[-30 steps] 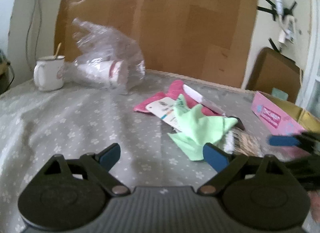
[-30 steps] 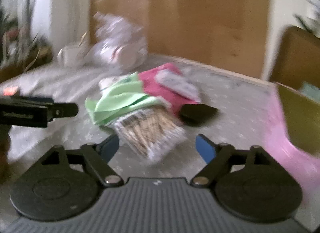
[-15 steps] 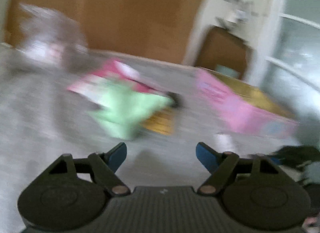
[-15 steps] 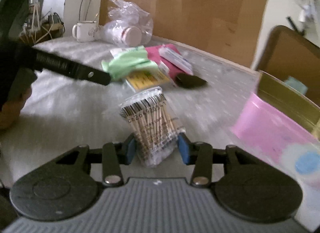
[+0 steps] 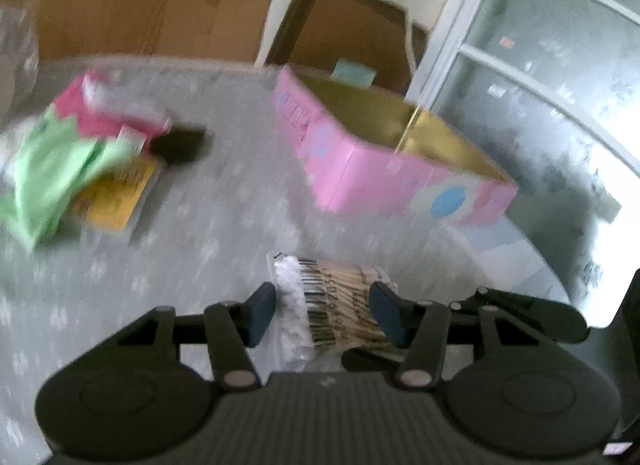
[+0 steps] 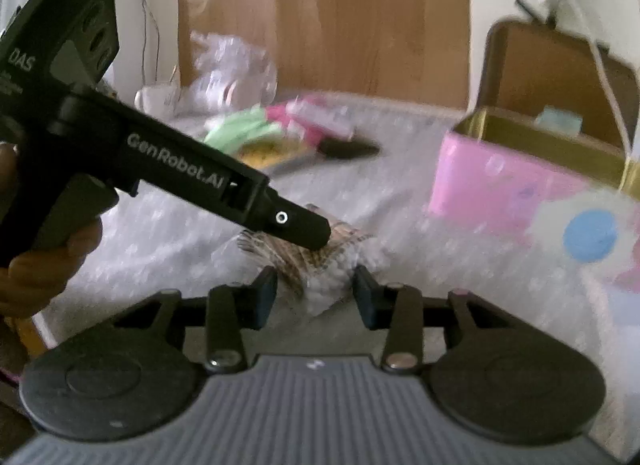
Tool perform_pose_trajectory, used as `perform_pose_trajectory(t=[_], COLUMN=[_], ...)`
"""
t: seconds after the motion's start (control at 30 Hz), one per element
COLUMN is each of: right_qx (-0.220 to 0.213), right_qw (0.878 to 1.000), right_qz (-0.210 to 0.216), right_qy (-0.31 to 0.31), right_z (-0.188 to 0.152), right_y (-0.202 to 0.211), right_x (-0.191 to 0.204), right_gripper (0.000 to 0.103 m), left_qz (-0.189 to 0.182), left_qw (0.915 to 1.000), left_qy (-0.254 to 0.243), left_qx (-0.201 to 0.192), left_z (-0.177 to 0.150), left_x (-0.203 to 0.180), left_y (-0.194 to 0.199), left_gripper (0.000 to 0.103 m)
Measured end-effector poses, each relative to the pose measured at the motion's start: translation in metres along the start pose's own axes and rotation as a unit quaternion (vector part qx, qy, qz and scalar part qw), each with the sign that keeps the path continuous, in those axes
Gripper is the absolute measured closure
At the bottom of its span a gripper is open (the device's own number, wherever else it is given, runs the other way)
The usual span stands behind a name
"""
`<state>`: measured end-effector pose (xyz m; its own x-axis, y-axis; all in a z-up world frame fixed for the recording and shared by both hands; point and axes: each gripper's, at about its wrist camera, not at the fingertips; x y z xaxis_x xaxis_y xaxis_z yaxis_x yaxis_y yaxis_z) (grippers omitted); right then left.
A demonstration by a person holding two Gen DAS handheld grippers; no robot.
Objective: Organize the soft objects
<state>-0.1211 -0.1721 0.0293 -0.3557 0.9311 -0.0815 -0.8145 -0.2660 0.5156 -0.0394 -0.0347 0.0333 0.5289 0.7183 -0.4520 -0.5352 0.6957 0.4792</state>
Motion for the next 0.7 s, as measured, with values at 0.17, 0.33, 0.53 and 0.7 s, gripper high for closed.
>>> perform_pose_trajectory(t=[0.17, 0.33, 0.53, 0.7], right_qx=[-0.093, -0.125, -0.079, -0.08], right_qw=[0.994, 0.977, 0.97, 0.963], right_qz=[-0.059, -0.167, -0.218, -0.233], right_qy=[-0.028, -0.039, -0.078, -0.107], right_z=[0.015, 0.041, 0.039, 0.036], right_y=[0.021, 0.008, -0.031, -0.029], right_x=[-0.034, -0.077, -0.124, -0.123], right_gripper=[0.058, 0.058, 0.052, 0.048], left_qz=[-0.034, -0.05, -0.028, -0.023], left_qw=[0.996, 0.9921, 0.997, 0.9973], left_qy=[-0.078, -0.113, -0.071, -0.062], left_qx=[-0.029, -0.024, -0.017, -0.031], left_z=[0.068, 0.117, 0.122, 0.108], left_x=[-0.045, -0.066, -0.056, -0.048], left_y=[-0.029, -0.109, -0.163, -0.13], left_gripper=[0.05, 0.046, 0.042, 0.042])
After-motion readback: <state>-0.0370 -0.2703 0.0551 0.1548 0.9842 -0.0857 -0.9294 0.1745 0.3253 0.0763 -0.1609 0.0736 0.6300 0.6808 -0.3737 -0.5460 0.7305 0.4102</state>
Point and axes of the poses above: each gripper's, at about its wrist camera, not at the fingertips, and y roughly against the way its jaws point, x to its left, z to its top, and after that the axes turned 15 degrees about -z, right-handed
